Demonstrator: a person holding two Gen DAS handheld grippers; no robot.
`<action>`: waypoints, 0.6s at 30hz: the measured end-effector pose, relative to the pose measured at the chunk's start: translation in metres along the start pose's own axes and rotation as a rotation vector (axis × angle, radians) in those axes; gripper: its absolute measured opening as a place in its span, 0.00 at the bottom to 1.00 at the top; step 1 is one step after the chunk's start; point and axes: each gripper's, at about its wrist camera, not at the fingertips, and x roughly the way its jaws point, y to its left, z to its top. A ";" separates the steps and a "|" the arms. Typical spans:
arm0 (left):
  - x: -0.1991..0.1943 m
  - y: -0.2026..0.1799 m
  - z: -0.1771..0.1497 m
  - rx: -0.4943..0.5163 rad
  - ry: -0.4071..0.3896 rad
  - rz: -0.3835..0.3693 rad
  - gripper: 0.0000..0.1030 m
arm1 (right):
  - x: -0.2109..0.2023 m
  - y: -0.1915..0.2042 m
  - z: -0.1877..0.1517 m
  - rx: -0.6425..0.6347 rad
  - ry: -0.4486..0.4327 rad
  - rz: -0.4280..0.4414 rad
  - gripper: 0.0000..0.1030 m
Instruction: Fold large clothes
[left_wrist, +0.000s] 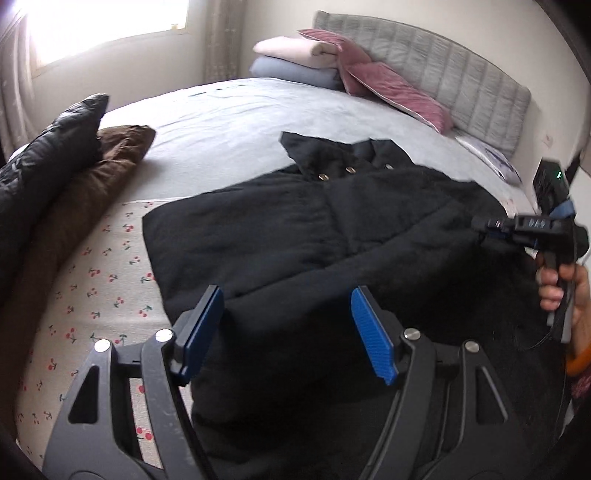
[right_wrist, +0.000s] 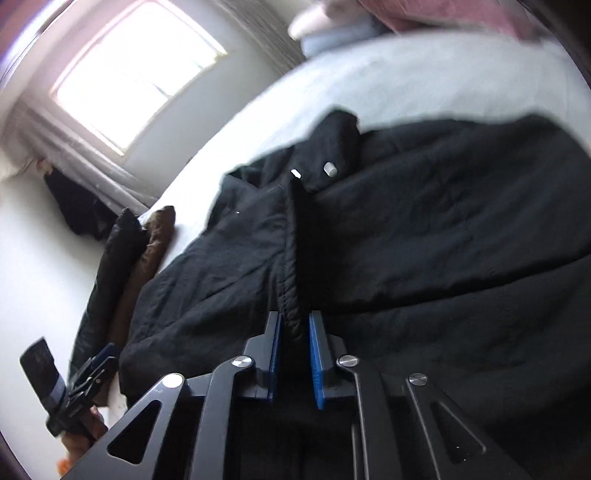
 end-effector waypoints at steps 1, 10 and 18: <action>0.001 0.000 -0.005 0.019 0.009 0.006 0.70 | -0.006 0.004 -0.005 -0.027 -0.006 -0.008 0.12; -0.006 0.004 -0.027 0.108 0.119 0.104 0.70 | -0.022 0.022 -0.032 -0.222 0.011 -0.206 0.20; -0.002 -0.023 0.000 0.058 0.035 0.026 0.70 | -0.011 0.067 -0.013 -0.333 -0.076 -0.199 0.67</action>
